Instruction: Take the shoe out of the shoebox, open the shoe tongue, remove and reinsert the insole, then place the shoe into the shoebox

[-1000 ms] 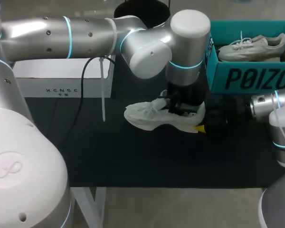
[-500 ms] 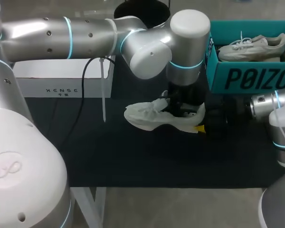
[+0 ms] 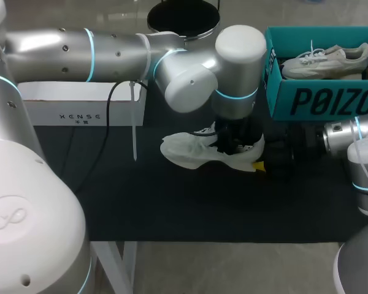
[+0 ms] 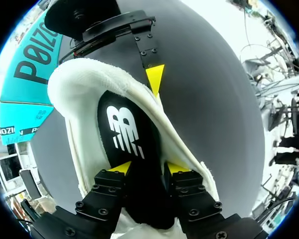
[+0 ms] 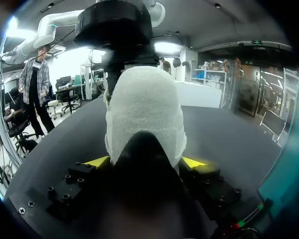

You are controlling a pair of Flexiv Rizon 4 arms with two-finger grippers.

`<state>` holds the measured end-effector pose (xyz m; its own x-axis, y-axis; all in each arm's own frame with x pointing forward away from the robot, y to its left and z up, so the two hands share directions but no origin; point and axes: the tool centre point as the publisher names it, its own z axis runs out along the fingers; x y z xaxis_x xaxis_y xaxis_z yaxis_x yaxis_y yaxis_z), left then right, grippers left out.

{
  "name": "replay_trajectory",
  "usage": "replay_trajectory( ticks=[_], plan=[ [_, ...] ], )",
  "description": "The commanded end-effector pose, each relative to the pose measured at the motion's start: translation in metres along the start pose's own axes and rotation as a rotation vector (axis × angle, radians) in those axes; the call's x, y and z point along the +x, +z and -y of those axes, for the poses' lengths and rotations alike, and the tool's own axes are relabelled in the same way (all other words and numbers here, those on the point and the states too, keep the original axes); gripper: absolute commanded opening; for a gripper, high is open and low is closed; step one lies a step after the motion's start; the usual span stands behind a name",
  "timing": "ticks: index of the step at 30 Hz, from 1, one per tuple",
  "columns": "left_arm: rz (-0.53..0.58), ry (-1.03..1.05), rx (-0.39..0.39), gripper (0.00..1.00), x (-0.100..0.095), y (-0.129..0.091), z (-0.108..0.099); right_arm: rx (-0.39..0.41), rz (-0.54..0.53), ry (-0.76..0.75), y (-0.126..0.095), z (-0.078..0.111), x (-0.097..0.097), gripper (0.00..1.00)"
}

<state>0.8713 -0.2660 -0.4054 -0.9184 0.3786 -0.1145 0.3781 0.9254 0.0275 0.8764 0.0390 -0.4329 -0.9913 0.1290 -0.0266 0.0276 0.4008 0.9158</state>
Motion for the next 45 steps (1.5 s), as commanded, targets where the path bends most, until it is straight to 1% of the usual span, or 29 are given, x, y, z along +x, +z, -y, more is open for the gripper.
replay_trajectory(
  ticks=[1, 2, 3, 4, 5, 7, 14, 31, 45],
  plan=[
    [0.050, 0.009, 0.004, 0.44, 0.012, 0.023, 0.004, 0.002, 0.002, 0.000, 0.002, 0.003, 0.000, 0.00],
    [0.060, 0.016, 0.002, 0.44, 0.013, 0.026, 0.005, 0.002, 0.002, 0.000, 0.002, 0.003, 0.000, 0.00],
    [0.074, 0.007, 0.007, 0.39, 0.013, 0.028, 0.004, 0.002, 0.002, 0.000, 0.002, 0.003, 0.000, 0.00],
    [0.090, 0.010, 0.011, 0.16, 0.013, 0.030, 0.004, 0.002, 0.002, 0.000, 0.002, 0.003, 0.000, 0.00],
    [0.095, 0.021, 0.016, 0.00, 0.013, 0.030, 0.004, 0.002, 0.002, 0.000, 0.002, 0.003, 0.000, 0.00],
    [0.123, 0.017, -0.008, 0.00, 0.012, 0.030, 0.002, 0.002, 0.002, 0.000, 0.002, 0.003, 0.000, 0.00],
    [0.170, 0.035, 0.001, 0.00, 0.002, 0.013, 0.000, 0.002, 0.002, 0.000, 0.002, 0.003, 0.000, 0.00],
    [0.212, 0.058, 0.038, 0.00, -0.004, -0.027, 0.004, 0.002, 0.002, 0.000, 0.002, 0.003, 0.000, 0.00],
    [0.243, 0.018, 0.051, 0.00, -0.013, -0.048, 0.002, 0.002, 0.002, 0.000, 0.002, 0.003, 0.000, 0.00]
  ],
)
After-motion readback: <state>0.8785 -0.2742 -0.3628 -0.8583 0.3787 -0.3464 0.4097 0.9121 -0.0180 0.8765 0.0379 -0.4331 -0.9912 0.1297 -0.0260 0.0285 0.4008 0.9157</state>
